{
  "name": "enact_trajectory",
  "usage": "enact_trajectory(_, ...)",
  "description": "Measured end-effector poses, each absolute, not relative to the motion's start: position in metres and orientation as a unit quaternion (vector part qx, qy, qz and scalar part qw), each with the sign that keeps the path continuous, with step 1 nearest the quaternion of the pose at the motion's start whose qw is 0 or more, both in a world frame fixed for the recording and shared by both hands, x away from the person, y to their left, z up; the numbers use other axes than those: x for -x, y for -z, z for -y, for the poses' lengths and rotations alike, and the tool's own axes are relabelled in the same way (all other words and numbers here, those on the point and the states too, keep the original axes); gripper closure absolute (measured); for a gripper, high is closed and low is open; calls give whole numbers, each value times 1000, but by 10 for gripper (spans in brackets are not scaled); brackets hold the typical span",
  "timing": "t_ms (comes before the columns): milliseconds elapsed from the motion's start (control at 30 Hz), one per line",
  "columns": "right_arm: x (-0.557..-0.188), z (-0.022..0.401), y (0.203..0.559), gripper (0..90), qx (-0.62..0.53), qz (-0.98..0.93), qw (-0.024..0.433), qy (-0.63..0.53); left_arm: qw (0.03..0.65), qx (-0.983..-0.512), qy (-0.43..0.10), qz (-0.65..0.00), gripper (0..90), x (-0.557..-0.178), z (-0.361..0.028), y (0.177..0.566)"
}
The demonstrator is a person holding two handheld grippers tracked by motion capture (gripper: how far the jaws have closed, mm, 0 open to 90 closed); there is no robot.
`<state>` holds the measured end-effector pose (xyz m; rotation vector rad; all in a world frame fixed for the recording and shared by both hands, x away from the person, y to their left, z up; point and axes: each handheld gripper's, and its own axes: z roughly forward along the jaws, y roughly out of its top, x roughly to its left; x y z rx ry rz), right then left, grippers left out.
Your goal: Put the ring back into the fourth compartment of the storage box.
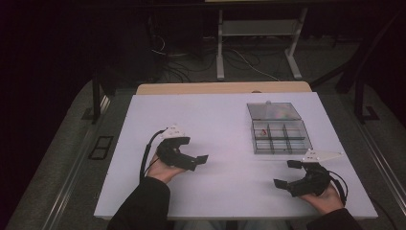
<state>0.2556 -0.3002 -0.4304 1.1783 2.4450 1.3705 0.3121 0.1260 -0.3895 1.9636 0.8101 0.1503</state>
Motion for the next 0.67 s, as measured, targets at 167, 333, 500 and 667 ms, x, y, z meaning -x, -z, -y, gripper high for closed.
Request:
enact_trajectory(167, -256, 300, 431, 2, -389, -803, 50, -448, 488, -795, -66, -354, 0, -300, -147, 402)
enact_trajectory(333, -256, 299, 431, 2, -390, -804, 51, -446, 490, -786, -66, -372, 0, -289, -164, 415)
enact_trajectory(500, -256, 300, 432, 2, -393, -802, 51, -447, 490, -782, -68, -379, 0, -280, -174, 423)
enact_trajectory(667, -256, 300, 432, 2, -396, -800, 51, -448, 495, -778, -67, -381, 0, -275, -179, 426)
